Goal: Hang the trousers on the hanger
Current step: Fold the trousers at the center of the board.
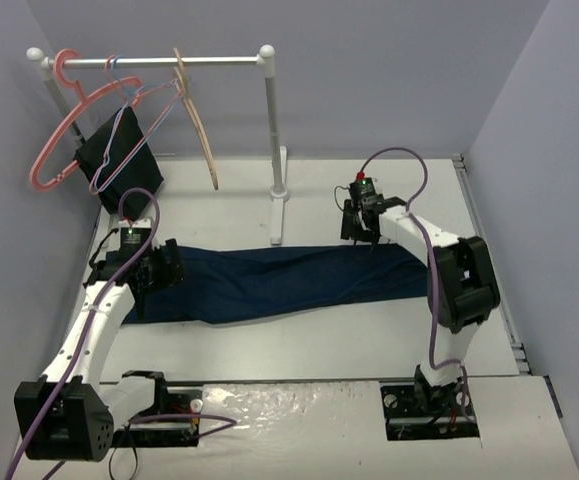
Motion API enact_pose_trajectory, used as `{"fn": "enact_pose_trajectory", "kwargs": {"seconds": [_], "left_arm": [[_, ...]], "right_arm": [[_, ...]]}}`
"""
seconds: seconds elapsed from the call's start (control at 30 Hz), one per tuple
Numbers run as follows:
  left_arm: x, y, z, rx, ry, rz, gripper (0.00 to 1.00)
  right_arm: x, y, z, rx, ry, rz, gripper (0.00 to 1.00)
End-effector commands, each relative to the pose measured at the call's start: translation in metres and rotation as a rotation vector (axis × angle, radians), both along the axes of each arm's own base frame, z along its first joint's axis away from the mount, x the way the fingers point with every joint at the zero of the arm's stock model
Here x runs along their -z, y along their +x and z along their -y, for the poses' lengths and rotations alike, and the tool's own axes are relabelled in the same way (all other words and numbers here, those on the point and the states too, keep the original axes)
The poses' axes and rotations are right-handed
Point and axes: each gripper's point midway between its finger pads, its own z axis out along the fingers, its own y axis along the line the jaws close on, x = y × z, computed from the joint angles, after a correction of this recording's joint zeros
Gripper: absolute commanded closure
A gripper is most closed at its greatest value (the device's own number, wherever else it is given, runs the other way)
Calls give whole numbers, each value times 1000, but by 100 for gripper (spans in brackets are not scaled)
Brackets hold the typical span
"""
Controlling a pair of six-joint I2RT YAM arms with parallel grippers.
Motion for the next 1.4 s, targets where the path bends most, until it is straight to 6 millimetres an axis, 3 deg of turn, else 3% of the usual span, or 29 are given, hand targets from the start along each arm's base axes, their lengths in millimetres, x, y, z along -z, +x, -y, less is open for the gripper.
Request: {"fn": "enact_pose_trajectory", "kwargs": {"seconds": [0.0, 0.23, 0.43, 0.57, 0.7, 0.83, 1.0, 1.17, 1.37], "left_arm": [[-12, 15, 4, 14, -23, 55, 22], [-18, 32, 26, 9, -83, 72, 22], [-18, 54, 66, 46, -57, 83, 22], [10, 64, 84, -13, -76, 57, 22], [46, 69, 82, -115, -86, 4, 22], [69, 76, 77, -175, -68, -39, 22], [87, 79, 50, -289, -66, -83, 23], [96, 61, 15, -413, -63, -125, 23], [90, 42, -19, -542, -79, -109, 23]], "right_arm": [[-60, -17, 7, 9, 19, 144, 54], [-51, -59, 33, 63, 33, 123, 51], [-43, -78, 64, 146, 50, 111, 50], [-41, -86, 85, 212, 45, 115, 49], [-37, -90, 98, 264, 41, 110, 46], [-27, -91, 97, 268, 47, 75, 45], [-5, -90, 94, 273, 57, 30, 44], [22, -87, 81, 222, 71, -29, 44], [42, -70, 69, 174, 64, -54, 45]]}}
